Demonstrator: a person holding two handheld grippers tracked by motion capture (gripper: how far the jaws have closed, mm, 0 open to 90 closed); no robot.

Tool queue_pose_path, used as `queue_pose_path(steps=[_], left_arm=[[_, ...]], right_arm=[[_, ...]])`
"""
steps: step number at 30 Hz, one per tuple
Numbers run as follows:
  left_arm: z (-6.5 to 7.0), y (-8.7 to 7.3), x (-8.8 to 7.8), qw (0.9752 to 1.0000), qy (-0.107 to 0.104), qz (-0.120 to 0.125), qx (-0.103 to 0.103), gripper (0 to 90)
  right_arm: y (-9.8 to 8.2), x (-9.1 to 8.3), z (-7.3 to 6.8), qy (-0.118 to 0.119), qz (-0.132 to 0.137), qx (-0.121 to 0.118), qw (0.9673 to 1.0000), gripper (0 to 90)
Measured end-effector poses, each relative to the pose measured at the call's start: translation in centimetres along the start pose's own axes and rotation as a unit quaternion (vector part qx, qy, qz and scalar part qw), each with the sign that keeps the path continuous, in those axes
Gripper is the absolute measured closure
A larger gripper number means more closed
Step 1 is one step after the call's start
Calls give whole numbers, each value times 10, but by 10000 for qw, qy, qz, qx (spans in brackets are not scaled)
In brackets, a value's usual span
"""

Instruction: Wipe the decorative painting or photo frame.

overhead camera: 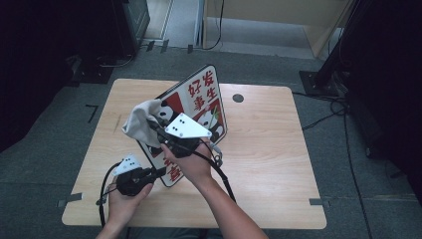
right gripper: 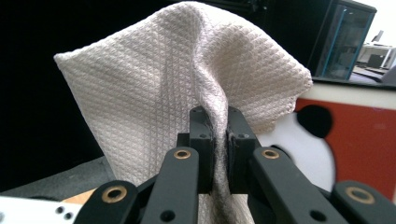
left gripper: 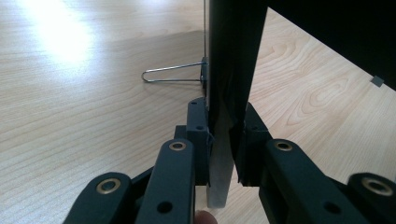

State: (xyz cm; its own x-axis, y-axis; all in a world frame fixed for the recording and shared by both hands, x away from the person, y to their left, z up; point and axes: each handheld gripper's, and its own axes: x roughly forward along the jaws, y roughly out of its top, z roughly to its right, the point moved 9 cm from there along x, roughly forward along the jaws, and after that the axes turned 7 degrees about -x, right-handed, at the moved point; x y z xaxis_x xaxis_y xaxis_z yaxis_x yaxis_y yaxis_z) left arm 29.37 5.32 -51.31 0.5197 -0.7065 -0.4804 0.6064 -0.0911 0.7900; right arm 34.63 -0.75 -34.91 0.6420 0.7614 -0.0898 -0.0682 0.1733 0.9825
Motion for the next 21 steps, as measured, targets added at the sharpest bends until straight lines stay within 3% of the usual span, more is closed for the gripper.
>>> queue_pose_path(steps=[12,21], left_arm=[[-2,0,-1,10000,-16,-18,8,796],[-2,0,0,10000,-36,-36,14,796]], right_arm=[[-2,-2,43,-388,-20,131,9992,846],[-13,-7,93,-881,-136,326,9955,849]])
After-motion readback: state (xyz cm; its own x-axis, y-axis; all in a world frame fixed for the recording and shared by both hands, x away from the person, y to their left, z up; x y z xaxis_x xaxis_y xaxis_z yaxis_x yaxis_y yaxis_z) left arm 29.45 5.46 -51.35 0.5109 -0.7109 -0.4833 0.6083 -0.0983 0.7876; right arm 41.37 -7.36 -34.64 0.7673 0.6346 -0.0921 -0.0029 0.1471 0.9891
